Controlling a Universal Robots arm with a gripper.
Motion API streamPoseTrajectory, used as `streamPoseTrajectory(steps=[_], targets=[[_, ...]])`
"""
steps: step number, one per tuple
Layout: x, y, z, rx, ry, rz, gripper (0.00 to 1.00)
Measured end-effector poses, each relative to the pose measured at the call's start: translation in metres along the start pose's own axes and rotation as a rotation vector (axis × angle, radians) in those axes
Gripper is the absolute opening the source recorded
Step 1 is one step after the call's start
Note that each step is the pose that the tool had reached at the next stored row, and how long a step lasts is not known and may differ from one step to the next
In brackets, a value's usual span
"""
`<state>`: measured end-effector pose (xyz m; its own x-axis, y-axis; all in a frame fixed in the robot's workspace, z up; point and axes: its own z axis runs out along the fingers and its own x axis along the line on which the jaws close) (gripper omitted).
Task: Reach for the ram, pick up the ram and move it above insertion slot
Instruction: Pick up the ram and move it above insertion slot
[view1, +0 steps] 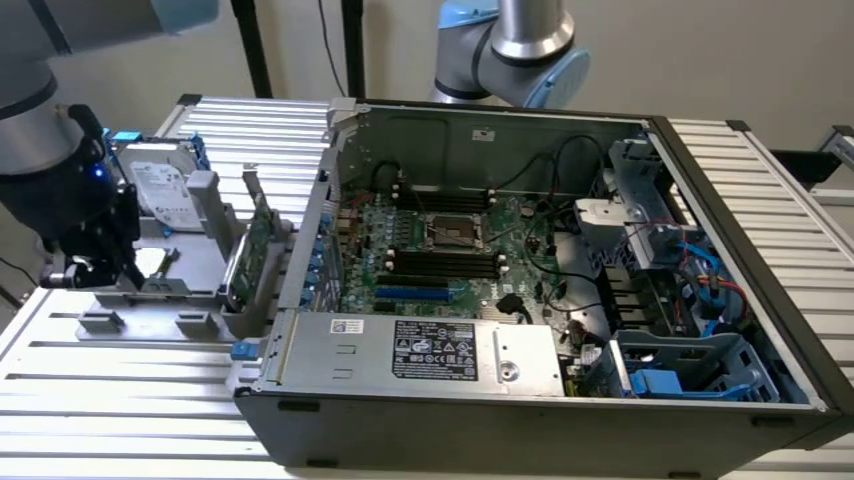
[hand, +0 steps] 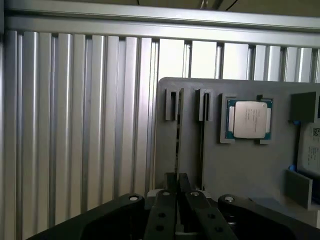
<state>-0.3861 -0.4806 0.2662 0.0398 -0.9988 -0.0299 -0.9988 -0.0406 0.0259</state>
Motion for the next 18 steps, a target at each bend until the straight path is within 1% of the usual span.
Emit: streamPoseTrajectory(steps=[9,14,18], targets=[[-0.001,-0.0219,-0.0415,-0.0003,-0.0001,-0.005,0.14],[-0.003,-0.0328,-0.0643,-0.0001,-0.0003,-0.005,0.14],[-0.008,-0.039,-0.0771,-0.0002,-0.0002,-0.005,0.14]])
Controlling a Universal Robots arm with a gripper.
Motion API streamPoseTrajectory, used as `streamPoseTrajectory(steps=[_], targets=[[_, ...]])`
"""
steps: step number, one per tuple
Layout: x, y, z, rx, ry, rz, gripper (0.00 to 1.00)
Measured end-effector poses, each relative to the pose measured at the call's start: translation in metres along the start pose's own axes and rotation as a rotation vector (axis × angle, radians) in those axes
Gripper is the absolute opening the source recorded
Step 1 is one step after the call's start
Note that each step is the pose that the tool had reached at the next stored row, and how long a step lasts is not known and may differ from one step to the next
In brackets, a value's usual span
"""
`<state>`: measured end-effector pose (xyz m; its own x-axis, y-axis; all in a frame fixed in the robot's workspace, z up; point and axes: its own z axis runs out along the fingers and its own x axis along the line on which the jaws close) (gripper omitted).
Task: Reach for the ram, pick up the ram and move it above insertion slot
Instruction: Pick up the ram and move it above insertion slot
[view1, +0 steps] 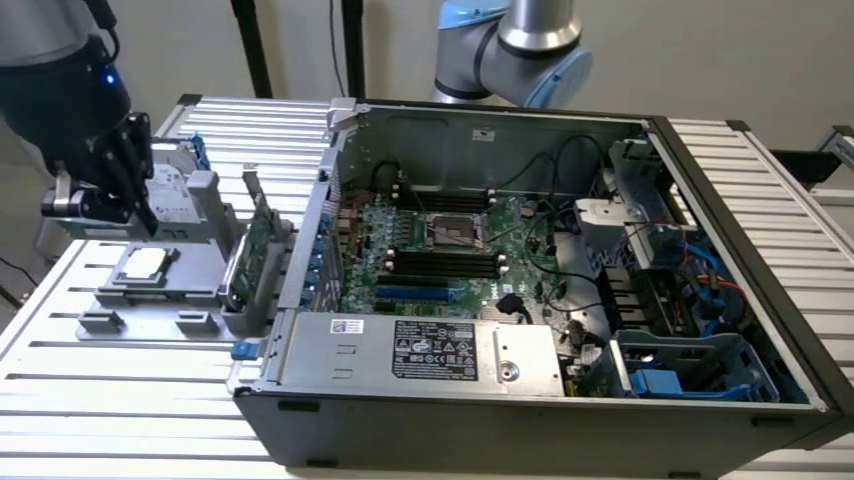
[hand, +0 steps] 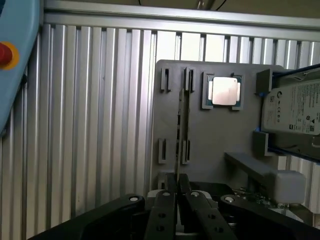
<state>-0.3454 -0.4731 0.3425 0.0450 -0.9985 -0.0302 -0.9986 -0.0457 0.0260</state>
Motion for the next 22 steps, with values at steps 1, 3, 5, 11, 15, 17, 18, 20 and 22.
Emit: streamPoseTrajectory(steps=[1,3,5,11,15,17,18,20,22], targets=[[-0.001,-0.0017,-0.0024,0.0001,-0.0001,0.0,0.14],[-0.003,-0.005,-0.0061,0.0001,0.0,0.0,0.14],[-0.006,-0.0084,-0.009,0.0,-0.0001,0.0,0.14],[-0.011,-0.0203,-0.0172,0.0001,-0.0014,0.0,0.14],[-0.012,-0.03,-0.0238,0.0001,-0.0027,0.0,0.14],[-0.013,-0.0355,-0.0272,0.0002,-0.0037,0.0,0.14],[-0.014,-0.0385,-0.029,0.0003,-0.0042,0.0,0.14],[-0.014,-0.0445,-0.0323,0.0003,-0.0055,0.0,0.14],[-0.014,-0.0512,-0.0355,0.0004,-0.008,0.0,0.14]])
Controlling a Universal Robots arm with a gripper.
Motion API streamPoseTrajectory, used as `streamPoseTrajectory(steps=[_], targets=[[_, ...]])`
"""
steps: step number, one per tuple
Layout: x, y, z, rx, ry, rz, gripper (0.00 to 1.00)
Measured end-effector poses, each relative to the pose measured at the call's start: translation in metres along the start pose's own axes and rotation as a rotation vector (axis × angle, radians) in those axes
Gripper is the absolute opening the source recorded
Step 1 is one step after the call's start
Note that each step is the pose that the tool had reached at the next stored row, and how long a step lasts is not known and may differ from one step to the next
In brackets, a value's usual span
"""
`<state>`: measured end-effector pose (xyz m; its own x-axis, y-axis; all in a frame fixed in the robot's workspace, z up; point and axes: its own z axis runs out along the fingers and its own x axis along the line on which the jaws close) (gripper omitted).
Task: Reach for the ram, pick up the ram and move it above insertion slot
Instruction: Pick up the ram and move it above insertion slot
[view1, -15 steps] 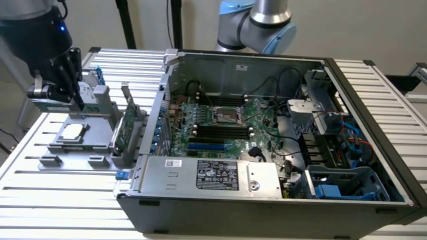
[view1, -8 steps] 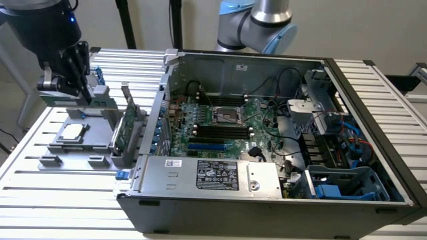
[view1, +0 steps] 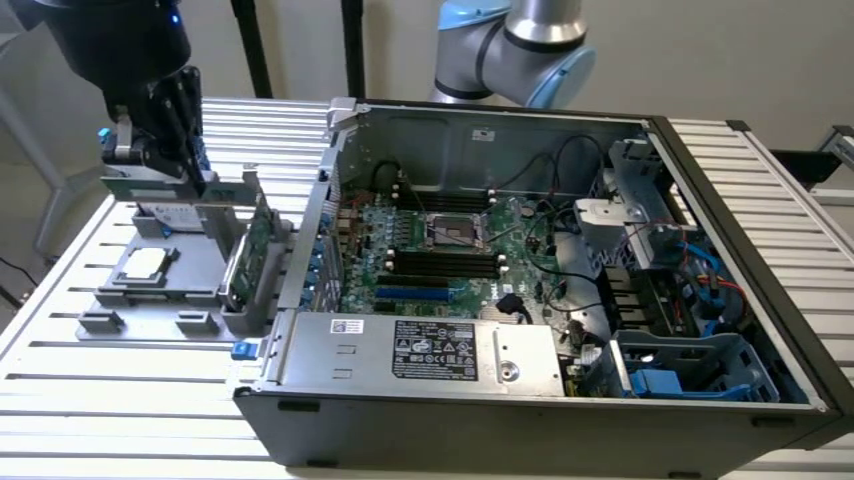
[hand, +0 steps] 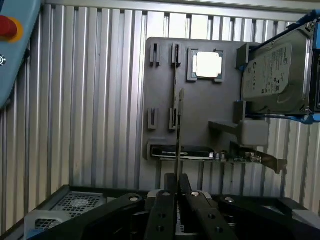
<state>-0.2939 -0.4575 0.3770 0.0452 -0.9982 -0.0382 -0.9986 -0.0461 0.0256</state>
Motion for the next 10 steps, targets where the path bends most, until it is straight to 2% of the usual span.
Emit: streamPoseTrajectory(steps=[3,7,10], targets=[[0.0,-0.0105,-0.0036,0.0003,-0.0075,0.0,0.14],[0.0,-0.0253,-0.0072,0.001,-0.0226,-0.001,0.14],[0.001,-0.0366,-0.0088,0.0017,-0.0362,-0.001,0.14]])
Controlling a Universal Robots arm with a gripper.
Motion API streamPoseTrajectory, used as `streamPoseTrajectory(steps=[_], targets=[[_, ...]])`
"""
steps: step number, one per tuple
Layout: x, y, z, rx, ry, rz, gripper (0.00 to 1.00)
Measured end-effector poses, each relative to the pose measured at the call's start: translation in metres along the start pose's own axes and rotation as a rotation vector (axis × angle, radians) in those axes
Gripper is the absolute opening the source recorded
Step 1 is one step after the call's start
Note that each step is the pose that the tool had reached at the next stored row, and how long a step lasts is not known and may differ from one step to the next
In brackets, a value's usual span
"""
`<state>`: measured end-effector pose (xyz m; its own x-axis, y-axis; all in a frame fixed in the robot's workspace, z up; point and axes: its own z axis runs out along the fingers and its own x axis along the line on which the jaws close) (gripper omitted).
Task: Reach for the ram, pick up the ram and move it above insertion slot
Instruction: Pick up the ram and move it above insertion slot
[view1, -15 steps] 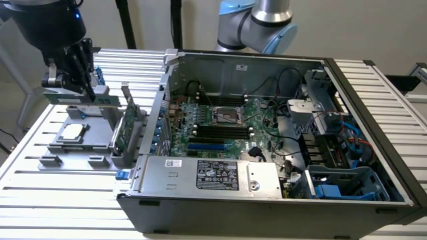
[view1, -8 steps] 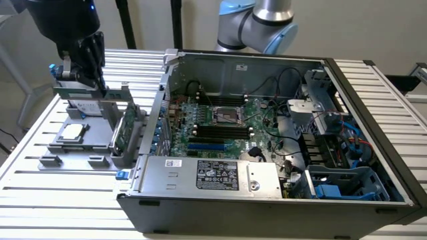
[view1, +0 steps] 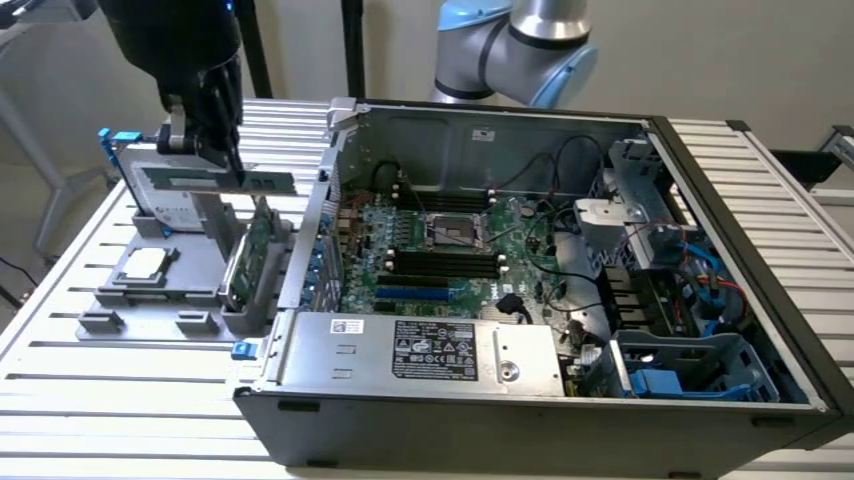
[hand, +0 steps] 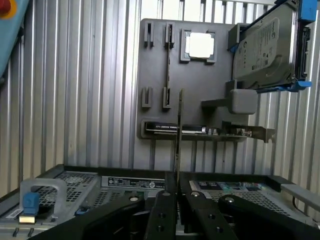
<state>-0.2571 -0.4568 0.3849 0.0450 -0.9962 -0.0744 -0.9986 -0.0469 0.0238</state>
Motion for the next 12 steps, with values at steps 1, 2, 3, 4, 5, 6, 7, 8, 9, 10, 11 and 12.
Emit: streamPoseTrajectory(steps=[1,2,3,4,5,6,7,8,9,10,11,12], targets=[[0.0,-0.0043,-0.0004,0.0002,-0.005,0.0,0.14],[0.0,-0.0085,-0.0007,0.0004,-0.0098,0.0,0.14],[0.0,-0.0129,-0.0011,0.0006,-0.0146,0.0,0.14],[0.001,-0.0174,-0.0013,0.0008,-0.0193,-0.001,0.14],[0.001,-0.0219,-0.0016,0.0011,-0.024,-0.001,0.14],[0.001,-0.0268,-0.0018,0.0013,-0.029,-0.001,0.14],[0.001,-0.031,-0.0021,0.0014,-0.033,-0.001,0.14],[0.001,-0.0357,-0.0022,0.0016,-0.0371,-0.001,0.14],[0.001,-0.0402,-0.0024,0.0017,-0.0407,-0.001,0.14],[0.001,-0.0447,-0.0025,0.0019,-0.0441,-0.001,0.14],[0.002,-0.0492,-0.0026,0.0022,-0.0471,-0.001,0.14],[0.002,-0.0537,-0.0027,0.0022,-0.0499,-0.001,0.14]])
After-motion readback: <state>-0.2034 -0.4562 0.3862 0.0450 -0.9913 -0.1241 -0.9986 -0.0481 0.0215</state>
